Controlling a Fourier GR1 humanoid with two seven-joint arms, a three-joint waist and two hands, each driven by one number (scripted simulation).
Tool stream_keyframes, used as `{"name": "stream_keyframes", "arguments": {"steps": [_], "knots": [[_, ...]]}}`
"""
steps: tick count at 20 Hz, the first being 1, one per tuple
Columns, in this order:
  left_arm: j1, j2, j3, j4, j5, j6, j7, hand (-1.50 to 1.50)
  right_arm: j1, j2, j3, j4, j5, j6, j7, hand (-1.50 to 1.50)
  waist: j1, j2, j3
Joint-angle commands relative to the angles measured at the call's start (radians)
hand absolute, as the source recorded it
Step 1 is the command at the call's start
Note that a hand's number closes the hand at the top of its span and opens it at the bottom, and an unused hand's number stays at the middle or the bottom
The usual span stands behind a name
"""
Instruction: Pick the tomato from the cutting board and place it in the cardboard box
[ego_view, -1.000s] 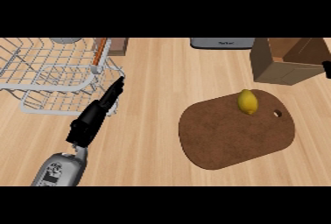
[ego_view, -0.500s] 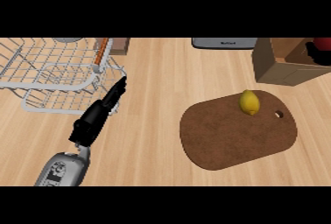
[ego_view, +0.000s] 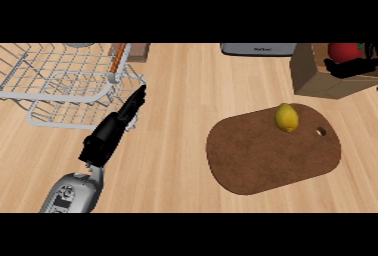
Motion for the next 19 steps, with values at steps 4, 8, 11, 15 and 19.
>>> {"name": "stream_keyframes", "arguments": {"steps": [4, 8, 11, 15, 19], "knots": [[-0.019, 0.013, 0.032, 0.039, 0.012, -0.026, -0.034, 0.0, -0.033, 0.023, -0.083, 0.274, -0.065, 0.014, -0.122, -1.5, 0.006, 0.007, 0.001], [-0.035, 0.004, 0.026, 0.111, -0.009, -0.032, -0.058, 0.0, -0.114, 0.03, -0.138, 0.348, -0.106, -0.01, -0.177, -1.5, 0.005, 0.008, 0.001], [-0.043, -0.001, 0.029, 0.076, -0.006, -0.023, -0.043, 0.0, -0.111, 0.055, -0.245, 0.332, -0.219, -0.042, -0.225, -1.5, 0.003, 0.007, 0.002], [-0.022, -0.014, 0.015, 0.038, -0.011, -0.012, -0.029, 0.0, -0.09, -0.024, -0.398, 0.349, -0.371, 0.018, -0.331, -1.5, 0.002, 0.008, 0.004], [-0.055, -0.049, -0.001, 0.008, -0.031, 0.026, 0.041, 0.0, -0.101, -0.103, -0.49, 0.382, -0.469, 0.126, -0.337, -1.5, -0.003, 0.004, 0.004]]}}
